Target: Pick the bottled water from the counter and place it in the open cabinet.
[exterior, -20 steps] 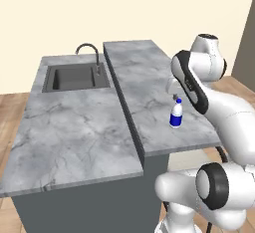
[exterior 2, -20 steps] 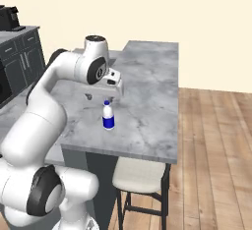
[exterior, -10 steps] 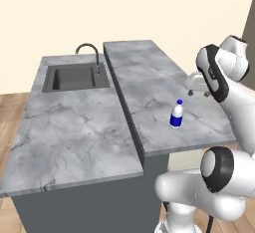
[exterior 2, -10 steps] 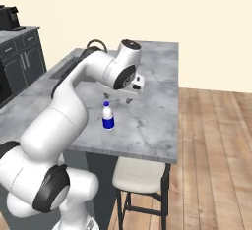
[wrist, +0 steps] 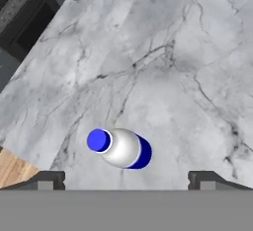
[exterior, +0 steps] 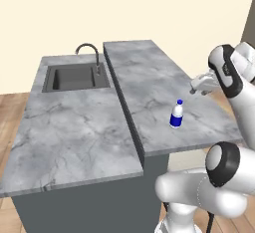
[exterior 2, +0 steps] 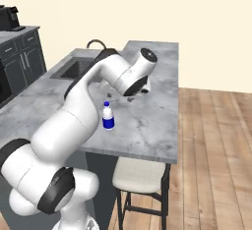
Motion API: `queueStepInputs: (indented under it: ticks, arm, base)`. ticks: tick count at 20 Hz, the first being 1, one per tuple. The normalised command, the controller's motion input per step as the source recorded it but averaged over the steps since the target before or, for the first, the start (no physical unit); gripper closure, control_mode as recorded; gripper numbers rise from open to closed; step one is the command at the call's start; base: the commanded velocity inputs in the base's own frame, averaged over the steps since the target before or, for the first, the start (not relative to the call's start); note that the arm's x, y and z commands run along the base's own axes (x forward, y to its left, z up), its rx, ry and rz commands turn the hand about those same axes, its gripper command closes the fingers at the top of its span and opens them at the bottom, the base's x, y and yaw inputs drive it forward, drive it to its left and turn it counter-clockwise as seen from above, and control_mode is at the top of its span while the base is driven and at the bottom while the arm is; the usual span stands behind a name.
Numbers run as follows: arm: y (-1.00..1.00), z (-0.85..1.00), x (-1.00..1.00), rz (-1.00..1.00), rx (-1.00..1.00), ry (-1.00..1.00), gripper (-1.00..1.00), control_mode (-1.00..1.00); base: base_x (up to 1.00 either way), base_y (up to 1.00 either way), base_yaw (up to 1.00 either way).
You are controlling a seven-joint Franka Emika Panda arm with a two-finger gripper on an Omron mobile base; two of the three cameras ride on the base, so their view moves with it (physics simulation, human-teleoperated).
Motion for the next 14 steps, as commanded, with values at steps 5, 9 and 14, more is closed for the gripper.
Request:
queueStepInputs:
  ticks: [5, 9, 14]
  arm:
    - [0.0, 0.0, -0.01, 0.2, 0.08, -0.27, -1.0, -1.0]
    - [0.0, 0.0, -0.13, 0.24, 0.05, -0.3, -1.0, -1.0]
    - [0.0, 0.0, -0.23, 0.23, 0.01, -0.34, -1.0, -1.0]
  base:
    - [0.0, 0.0, 0.0]
    - [0.0, 0.0, 0.0]
    - [0.0, 0.0, 0.0]
